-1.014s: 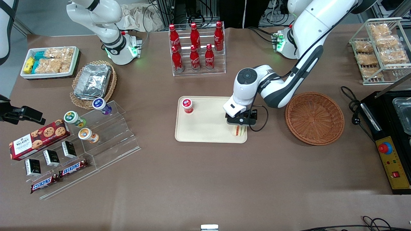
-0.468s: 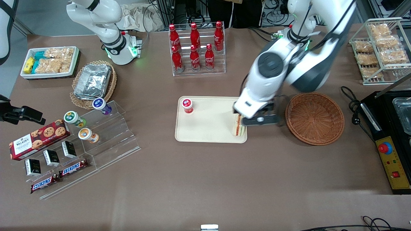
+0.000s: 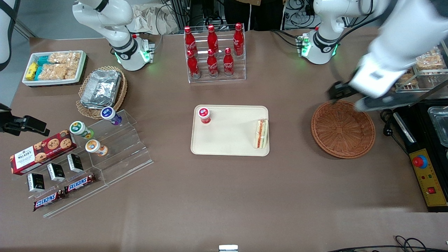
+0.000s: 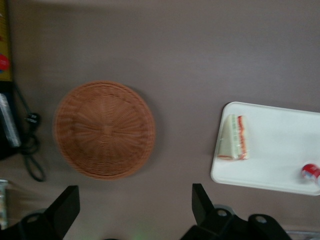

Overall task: Place sandwich from basket to tray
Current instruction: 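Raise the open left gripper up away from the sandwich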

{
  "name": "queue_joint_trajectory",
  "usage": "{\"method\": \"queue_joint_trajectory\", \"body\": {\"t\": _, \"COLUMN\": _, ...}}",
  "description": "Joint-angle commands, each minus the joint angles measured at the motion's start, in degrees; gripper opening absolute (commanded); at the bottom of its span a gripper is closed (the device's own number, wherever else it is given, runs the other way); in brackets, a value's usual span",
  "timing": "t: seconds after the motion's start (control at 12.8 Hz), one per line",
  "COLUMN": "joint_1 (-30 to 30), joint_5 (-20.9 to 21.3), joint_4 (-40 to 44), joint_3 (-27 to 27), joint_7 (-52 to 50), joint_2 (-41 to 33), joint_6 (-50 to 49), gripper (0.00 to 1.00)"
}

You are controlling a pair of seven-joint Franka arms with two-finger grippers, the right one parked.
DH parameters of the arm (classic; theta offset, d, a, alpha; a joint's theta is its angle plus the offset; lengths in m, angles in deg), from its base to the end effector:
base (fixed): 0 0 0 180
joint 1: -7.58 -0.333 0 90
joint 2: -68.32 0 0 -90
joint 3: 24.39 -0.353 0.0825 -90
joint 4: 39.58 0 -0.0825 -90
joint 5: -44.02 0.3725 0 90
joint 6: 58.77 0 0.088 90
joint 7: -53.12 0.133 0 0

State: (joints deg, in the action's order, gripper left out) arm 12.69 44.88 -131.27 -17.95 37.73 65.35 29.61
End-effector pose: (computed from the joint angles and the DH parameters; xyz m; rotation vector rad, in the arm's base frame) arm 0.5115 -0.1042 0.6469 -3.1181 -0.1054 0.0019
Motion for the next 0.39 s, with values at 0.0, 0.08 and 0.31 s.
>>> {"method": "queue_joint_trajectory", "body": {"t": 0.0, "joint_1": 1.1, "joint_5": -0.6, "joint_4": -5.9, "joint_3": -6.7, "joint_7": 10.8, "joint_2": -6.4, "joint_6": 0.2, "gripper": 1.00}}
{"method": "queue_joint_trajectory", "body": {"t": 0.08, "joint_1": 0.6, "joint_5": -0.2, "joint_4": -6.3, "joint_3": -7.8, "joint_7": 12.7, "joint_2": -7.4, "joint_6": 0.0, "gripper": 1.00}}
{"method": "queue_joint_trajectory", "body": {"t": 0.31, "joint_1": -0.8, "joint_5": -0.1, "joint_4": -4.0, "joint_3": -8.7, "joint_7": 13.2, "joint_2": -6.7, "joint_6": -3.7, "gripper": 1.00}}
